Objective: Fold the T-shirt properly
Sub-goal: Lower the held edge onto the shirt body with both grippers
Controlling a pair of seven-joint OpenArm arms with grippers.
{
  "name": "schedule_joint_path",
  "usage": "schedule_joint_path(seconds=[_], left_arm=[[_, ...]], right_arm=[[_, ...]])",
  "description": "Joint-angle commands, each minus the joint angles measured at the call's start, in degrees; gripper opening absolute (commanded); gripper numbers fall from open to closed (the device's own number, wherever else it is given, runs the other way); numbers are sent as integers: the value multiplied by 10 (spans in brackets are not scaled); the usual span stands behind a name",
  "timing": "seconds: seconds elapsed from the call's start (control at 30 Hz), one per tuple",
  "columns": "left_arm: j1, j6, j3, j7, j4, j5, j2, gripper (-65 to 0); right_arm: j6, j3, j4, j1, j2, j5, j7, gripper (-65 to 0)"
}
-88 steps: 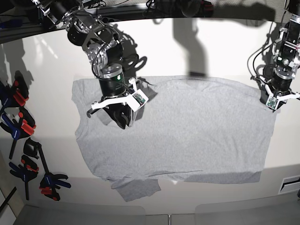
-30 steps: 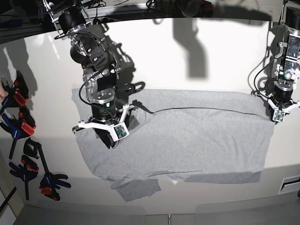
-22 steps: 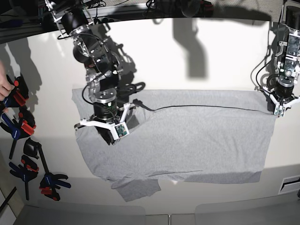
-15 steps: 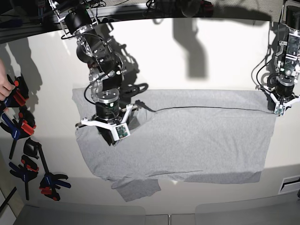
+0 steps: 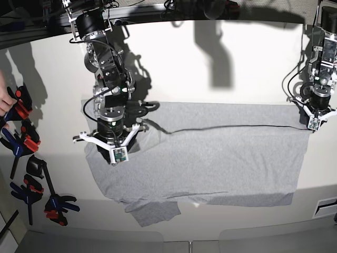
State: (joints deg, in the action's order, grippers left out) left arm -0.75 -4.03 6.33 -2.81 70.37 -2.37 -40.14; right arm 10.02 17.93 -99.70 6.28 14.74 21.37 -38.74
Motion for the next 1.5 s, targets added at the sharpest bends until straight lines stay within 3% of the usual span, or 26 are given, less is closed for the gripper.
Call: schedule_joint_path(seconds=[0.0, 0.13, 0.33, 0.57, 0.7, 1.17, 1.47], left_arm=[[9, -6, -6, 13, 7, 11, -13, -650], [10, 12, -6, 14, 7, 45, -13, -650], [26, 120, -6, 82, 7, 45, -13, -650], [60, 123, -6, 85, -8, 43, -13, -650], [76, 152, -6, 85, -39, 43, -13, -650], [88, 152, -6, 121, -97, 45, -13, -650], [133, 152, -6, 73, -97, 44, 15, -650]], right_arm=[[-6, -3, -9, 11, 2, 5, 15, -650], [-13, -3, -9, 12, 2, 4, 20, -650], [-29, -3, 3, 13, 2, -38, 35, -650], [-35, -3, 90, 39, 2, -39, 54, -650], [-34, -3, 132, 63, 2, -53, 54, -650], [-15, -3, 135, 90, 2, -51, 64, -650], [-36, -3, 167, 106, 1, -85, 89, -650]])
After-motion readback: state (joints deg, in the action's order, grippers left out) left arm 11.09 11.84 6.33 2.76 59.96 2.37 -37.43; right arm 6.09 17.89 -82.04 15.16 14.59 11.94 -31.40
